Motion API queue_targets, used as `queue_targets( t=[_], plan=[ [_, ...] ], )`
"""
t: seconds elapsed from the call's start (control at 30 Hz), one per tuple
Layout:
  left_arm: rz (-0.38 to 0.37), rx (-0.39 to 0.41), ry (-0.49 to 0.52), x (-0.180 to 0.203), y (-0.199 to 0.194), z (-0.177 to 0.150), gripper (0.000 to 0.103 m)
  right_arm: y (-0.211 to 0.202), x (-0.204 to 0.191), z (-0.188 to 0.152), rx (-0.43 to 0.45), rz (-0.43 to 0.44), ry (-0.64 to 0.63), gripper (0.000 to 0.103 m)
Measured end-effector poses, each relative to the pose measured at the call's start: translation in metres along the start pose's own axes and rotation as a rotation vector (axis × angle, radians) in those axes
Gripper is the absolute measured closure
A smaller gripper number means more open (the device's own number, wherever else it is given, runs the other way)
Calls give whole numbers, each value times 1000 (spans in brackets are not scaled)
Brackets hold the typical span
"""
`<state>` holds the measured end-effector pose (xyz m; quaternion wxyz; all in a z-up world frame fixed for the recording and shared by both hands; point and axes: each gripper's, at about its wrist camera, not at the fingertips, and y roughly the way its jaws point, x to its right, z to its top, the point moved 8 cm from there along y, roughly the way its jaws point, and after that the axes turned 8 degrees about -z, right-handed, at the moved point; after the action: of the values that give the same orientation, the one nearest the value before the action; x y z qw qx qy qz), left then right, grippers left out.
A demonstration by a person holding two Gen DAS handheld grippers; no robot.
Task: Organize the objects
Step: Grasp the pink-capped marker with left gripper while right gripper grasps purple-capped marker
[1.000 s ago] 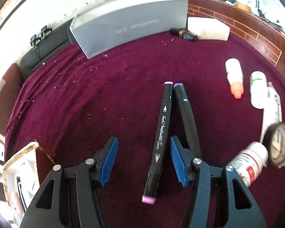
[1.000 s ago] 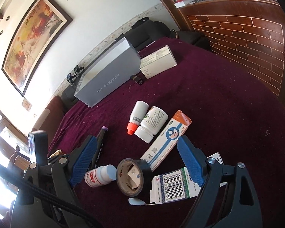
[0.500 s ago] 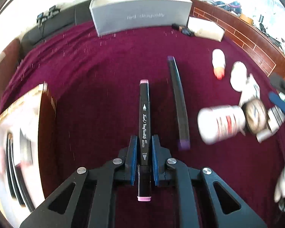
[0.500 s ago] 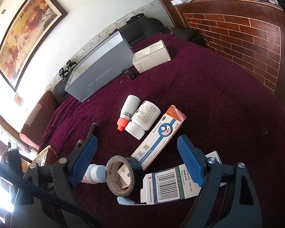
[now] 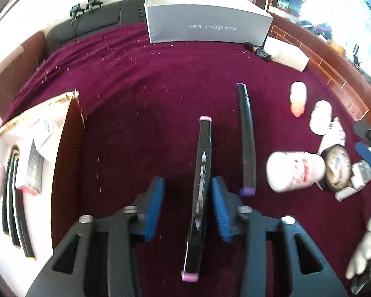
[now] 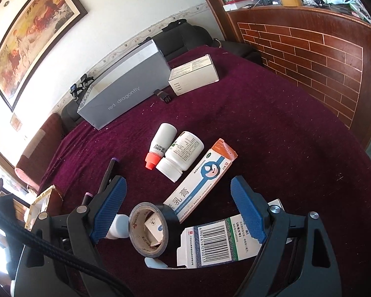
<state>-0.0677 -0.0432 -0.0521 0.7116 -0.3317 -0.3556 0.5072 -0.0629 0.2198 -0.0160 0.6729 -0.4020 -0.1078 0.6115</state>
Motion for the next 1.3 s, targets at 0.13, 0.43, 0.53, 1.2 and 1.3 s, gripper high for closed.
queue_targets(
  t=[0.13, 0.43, 0.53, 1.2, 1.3],
  plan=[
    [-101, 40, -32, -1, -27, -12, 92, -4, -3, 4, 27, -38, -26, 16],
    [-231, 172, -71, -19, -96, -34, 92, -20, -89, 17, -46, 32, -178, 16],
    [-258, 137, -75, -21, -94, -49, 91, 10, -128, 1, -175, 31, -264, 16],
    [-234, 21, 37, 33, -48, -89, 85, 83, -177, -63, -357, -193, -542, 90],
    [-160, 25, 146, 53, -45, -90, 72, 79, -178, -67, -370, -152, -521, 91]
  ],
)
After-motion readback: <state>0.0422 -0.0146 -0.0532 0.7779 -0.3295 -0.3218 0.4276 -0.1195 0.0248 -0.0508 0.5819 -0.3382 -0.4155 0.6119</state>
